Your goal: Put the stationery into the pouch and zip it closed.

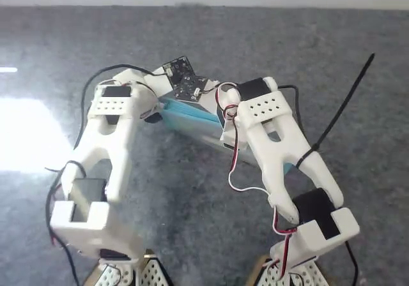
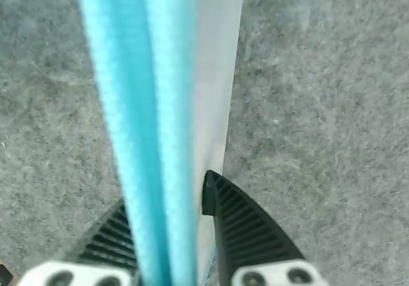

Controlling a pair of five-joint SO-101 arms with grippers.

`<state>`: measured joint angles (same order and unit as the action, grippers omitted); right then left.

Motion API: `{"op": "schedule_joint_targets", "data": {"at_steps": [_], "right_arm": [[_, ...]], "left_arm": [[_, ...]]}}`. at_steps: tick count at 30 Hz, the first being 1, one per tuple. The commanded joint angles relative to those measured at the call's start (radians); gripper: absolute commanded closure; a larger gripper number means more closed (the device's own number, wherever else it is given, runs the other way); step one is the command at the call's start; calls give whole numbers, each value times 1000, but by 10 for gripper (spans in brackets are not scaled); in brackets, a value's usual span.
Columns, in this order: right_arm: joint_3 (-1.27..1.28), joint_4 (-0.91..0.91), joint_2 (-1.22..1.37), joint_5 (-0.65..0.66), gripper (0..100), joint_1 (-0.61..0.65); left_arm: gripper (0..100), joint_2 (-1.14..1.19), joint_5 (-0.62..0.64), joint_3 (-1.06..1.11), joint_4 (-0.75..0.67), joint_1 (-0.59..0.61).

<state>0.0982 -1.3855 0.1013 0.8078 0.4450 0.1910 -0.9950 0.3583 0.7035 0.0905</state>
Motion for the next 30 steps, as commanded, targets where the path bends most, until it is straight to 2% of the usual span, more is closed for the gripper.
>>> {"op": "schedule_joint_targets", "data": {"at_steps": [1,9,12,16,30], "right_arm": [[9,-10,-31,-9,991,-24],[-17,-10,-41,-68,991,-41],[-23,-10,-41,-94,991,-39],[-23,-10,-42,-120,991,-41],[-20,-19,-309,-276,991,-41]], "left_arm": [[680,15,-5,-8,-29,-8],[791,5,-5,-7,-28,6],[865,5,2,-7,-28,-14],[987,5,72,-35,-28,-23],[989,15,74,10,6,-29]]}}
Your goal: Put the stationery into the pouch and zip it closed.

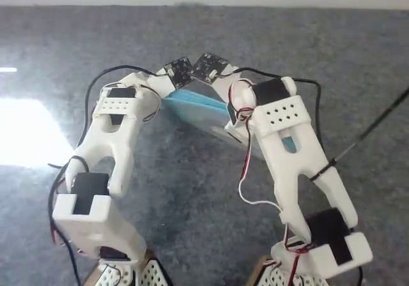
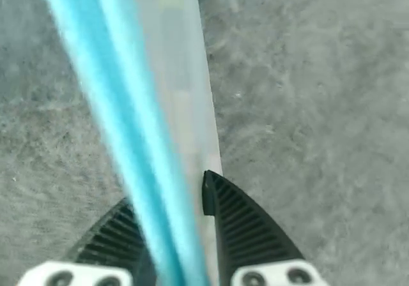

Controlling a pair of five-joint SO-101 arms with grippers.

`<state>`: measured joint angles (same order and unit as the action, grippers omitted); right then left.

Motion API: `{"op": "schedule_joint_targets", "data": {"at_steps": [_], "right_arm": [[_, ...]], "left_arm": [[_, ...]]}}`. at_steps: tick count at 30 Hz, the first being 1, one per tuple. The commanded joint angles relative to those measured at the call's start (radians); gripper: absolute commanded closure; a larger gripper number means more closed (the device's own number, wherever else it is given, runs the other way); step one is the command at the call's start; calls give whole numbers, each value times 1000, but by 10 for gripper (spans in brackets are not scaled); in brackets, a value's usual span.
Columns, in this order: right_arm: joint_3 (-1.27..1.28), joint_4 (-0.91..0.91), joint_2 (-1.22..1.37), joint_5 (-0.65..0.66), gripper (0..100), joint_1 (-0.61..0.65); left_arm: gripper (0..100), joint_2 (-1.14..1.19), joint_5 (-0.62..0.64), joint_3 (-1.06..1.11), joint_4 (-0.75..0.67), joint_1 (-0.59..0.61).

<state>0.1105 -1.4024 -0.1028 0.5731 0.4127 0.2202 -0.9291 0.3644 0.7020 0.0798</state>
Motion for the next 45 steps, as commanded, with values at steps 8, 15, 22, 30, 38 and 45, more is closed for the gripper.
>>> {"op": "schedule_joint_targets", "data": {"at_steps": [8,15,22,30,38,45], "right_arm": [[-3,22,-131,-112,991,-16],[48,10,-90,-86,989,35],[-25,12,-64,-123,800,77],[-41,71,-58,-123,717,185],[-186,102,148,-157,744,127],[-394,74,314,-157,744,84]], "left_arm": [[989,-14,9,44,8,-44],[989,-8,101,19,14,-58],[989,-66,252,-323,404,-89],[989,-63,278,-409,551,-143],[989,-64,279,-406,554,-98],[989,-64,253,-392,546,-84]]}}
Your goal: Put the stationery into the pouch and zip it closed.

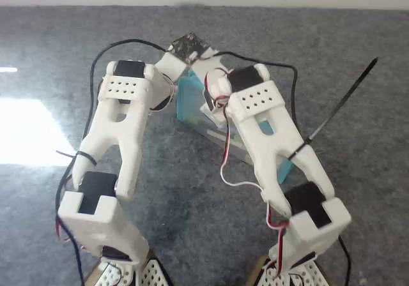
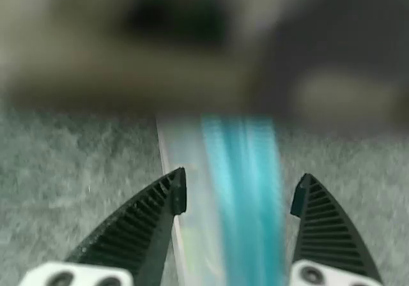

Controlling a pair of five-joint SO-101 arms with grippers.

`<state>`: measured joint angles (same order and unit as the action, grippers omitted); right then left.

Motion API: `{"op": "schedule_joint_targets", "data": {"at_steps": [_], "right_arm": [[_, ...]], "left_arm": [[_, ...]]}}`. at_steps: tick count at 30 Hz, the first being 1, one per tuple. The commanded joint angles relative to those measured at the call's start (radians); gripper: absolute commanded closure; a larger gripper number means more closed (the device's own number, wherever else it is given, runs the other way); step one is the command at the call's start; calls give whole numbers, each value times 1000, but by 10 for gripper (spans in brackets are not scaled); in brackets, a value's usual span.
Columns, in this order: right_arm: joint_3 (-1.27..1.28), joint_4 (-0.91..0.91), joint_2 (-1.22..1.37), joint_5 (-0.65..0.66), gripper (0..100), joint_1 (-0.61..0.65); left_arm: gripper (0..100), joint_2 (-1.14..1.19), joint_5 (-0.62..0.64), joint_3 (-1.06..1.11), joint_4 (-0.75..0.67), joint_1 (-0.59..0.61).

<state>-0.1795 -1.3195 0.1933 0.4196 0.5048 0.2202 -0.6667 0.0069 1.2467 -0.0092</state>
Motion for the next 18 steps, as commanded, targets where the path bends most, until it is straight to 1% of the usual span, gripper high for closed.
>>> {"op": "schedule_joint_targets", "data": {"at_steps": [1,6,10,18], "right_arm": [[-127,-18,31,-6,745,-13],[-190,-22,59,-91,745,-68],[-203,-25,56,-149,745,-77],[-204,-7,62,-167,745,-79]], "left_arm": [[989,-64,-9,-35,2,5],[989,-64,-9,-35,5,28],[989,-64,-8,-35,5,37],[989,-66,-8,-35,9,40]]}}
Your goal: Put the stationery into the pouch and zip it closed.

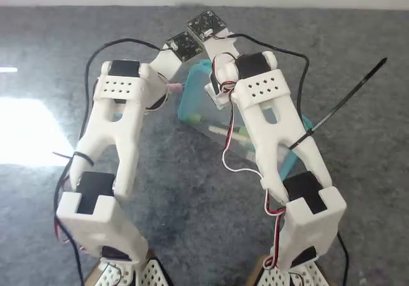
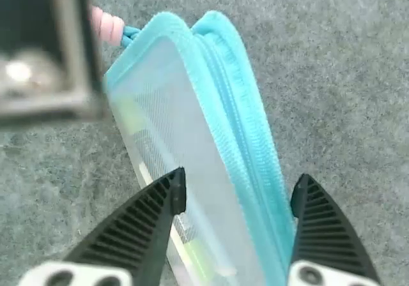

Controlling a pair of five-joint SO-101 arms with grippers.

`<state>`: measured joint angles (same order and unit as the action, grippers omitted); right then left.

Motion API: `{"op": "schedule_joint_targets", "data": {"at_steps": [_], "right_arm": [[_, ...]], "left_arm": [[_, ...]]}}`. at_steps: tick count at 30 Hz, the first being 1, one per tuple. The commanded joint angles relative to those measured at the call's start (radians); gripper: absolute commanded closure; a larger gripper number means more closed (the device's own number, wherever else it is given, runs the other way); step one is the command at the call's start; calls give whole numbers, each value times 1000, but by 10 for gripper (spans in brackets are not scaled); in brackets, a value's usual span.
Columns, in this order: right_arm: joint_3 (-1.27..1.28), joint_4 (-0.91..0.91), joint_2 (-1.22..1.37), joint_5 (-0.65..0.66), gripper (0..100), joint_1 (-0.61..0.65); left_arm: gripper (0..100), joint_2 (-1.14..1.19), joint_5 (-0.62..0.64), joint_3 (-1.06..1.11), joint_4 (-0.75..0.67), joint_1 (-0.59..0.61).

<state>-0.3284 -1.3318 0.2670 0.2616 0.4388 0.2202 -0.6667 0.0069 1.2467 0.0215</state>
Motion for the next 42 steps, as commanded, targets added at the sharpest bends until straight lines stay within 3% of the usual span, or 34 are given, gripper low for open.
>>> {"op": "schedule_joint_targets", "data": {"at_steps": [1,14,20,27,30,34,42], "right_arm": [[-55,8,-10,-9,745,-13],[-51,105,16,-5,746,-15],[-75,88,67,66,746,-82],[-153,-30,74,94,746,-151],[-141,-91,74,80,746,-160],[-117,-113,74,80,746,-122],[-81,-111,84,84,746,-136]], "left_arm": [[990,-66,-8,-35,9,9],[990,-74,-8,-21,9,11],[990,-74,-12,-1,-2,29],[977,-63,-3,30,-166,63],[889,-20,107,24,-265,64],[783,137,272,-166,-275,60],[779,658,270,-1000,127,6]]}}
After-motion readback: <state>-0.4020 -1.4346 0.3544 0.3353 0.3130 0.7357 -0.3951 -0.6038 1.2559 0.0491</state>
